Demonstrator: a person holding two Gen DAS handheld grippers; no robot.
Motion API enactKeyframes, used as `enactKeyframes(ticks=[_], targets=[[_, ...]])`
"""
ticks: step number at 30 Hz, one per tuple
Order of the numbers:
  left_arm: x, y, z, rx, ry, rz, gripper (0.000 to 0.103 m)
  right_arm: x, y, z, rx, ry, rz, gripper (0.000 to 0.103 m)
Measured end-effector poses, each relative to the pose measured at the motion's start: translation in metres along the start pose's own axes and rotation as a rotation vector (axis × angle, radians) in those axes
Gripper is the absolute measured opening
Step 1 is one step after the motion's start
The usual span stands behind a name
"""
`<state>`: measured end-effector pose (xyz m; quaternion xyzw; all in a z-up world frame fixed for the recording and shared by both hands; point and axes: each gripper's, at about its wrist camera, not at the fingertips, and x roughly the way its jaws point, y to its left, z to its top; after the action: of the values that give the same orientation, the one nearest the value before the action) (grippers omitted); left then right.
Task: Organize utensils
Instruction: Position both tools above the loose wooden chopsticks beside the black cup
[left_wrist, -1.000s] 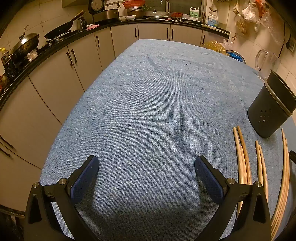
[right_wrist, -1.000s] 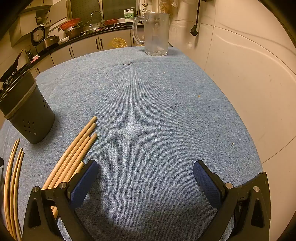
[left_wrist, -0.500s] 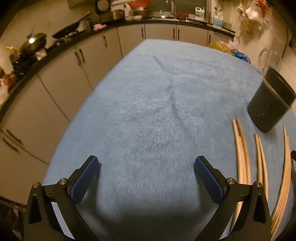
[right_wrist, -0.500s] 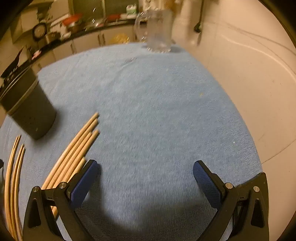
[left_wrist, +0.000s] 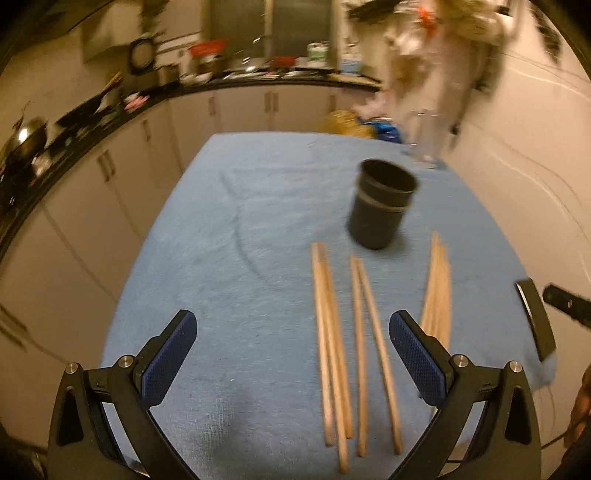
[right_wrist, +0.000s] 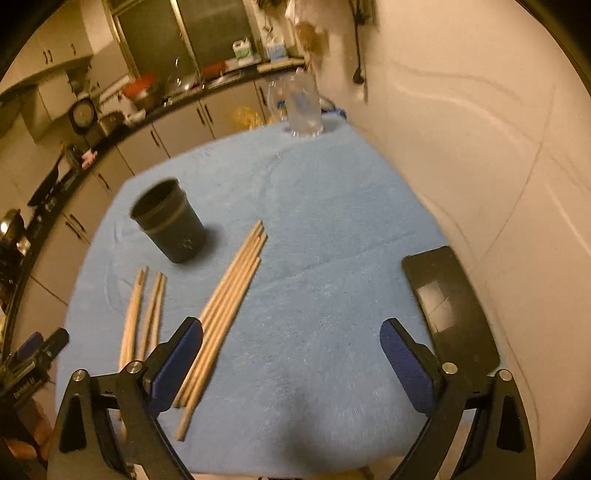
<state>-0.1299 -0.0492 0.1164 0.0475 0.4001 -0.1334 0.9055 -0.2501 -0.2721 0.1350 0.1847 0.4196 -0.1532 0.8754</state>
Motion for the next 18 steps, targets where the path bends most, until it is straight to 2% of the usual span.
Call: enactKeyframes(ticks=[2,4,8,18], targets=[[-0.007,-0.008,0.004,0.027,-0.012,-0.019,0.103,-0.015,0.003,-0.004,0.026,-0.004,0.028,0.094],[-0.011,-0.008,0.002,0.042,-0.020,-0.034,0.103,-0.027,0.011,-0.008,0.009,-0.020,0.000,0.093],[-0.020,-0.011,-0.001,0.076,-0.038,-0.049,0.103,-0.037,0.025,-0.012,-0.024,-0.017,0.012,0.093],[-0.032,-0.004,-0.006,0.091,-0.046,-0.067,0.103,-0.044,0.043,-0.019,-0.078,-0.021,0.018,0.091]])
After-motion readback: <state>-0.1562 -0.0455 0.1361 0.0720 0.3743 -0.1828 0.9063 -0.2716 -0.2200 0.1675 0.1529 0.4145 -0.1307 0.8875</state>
